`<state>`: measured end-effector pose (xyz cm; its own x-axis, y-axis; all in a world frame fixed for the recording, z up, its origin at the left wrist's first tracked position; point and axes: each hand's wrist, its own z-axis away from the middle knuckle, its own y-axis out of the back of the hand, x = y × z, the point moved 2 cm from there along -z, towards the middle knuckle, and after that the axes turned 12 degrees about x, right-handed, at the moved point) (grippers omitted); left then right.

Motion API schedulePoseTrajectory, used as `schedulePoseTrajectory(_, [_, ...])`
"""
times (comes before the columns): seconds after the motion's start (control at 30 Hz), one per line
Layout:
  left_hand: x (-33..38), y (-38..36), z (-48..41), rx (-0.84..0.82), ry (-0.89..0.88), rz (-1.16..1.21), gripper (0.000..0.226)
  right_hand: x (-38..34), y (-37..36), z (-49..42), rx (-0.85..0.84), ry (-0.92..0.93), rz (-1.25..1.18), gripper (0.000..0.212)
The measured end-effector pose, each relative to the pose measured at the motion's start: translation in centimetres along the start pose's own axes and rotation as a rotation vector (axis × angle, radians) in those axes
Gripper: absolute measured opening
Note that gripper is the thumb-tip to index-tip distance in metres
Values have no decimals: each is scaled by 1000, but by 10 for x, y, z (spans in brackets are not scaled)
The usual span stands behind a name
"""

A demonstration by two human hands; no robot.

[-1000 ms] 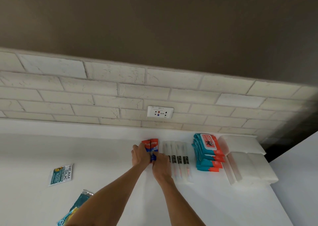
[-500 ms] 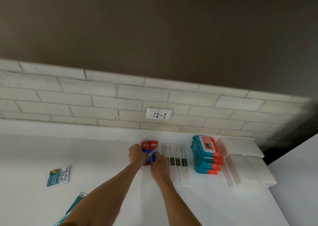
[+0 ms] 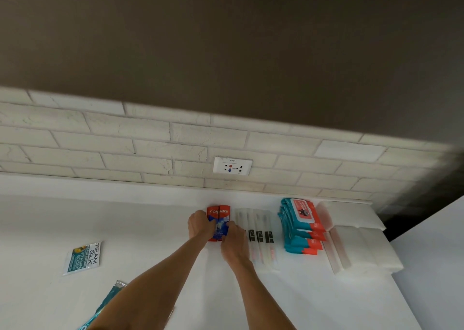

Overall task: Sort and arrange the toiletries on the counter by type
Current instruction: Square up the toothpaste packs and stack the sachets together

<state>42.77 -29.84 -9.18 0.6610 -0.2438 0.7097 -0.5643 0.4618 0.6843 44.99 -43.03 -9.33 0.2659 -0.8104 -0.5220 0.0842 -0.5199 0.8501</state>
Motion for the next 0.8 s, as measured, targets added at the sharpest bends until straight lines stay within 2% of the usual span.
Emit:
schedulePoseTrajectory(0.17, [2, 6, 7, 5, -45, 27, 30, -4, 7, 4, 4, -44, -37, 25])
schedulePoseTrajectory(0.33, [-1, 12, 11, 7, -107, 25, 29, -7, 12, 8, -13, -24, -3, 12])
schedulePoseTrajectory(0.53, [-9, 22, 17, -4, -163, 20, 41, -11, 19, 12, -31, 3, 32, 32])
schedulePoseTrajectory(0.67, [-19, 36, 24, -4, -278, -20, 42, -22, 26, 25, -18, 80, 69, 44])
schedulePoseTrajectory(0.8, [-37, 66, 34, 13, -418, -53, 35, -35, 32, 52, 22, 138, 36, 37])
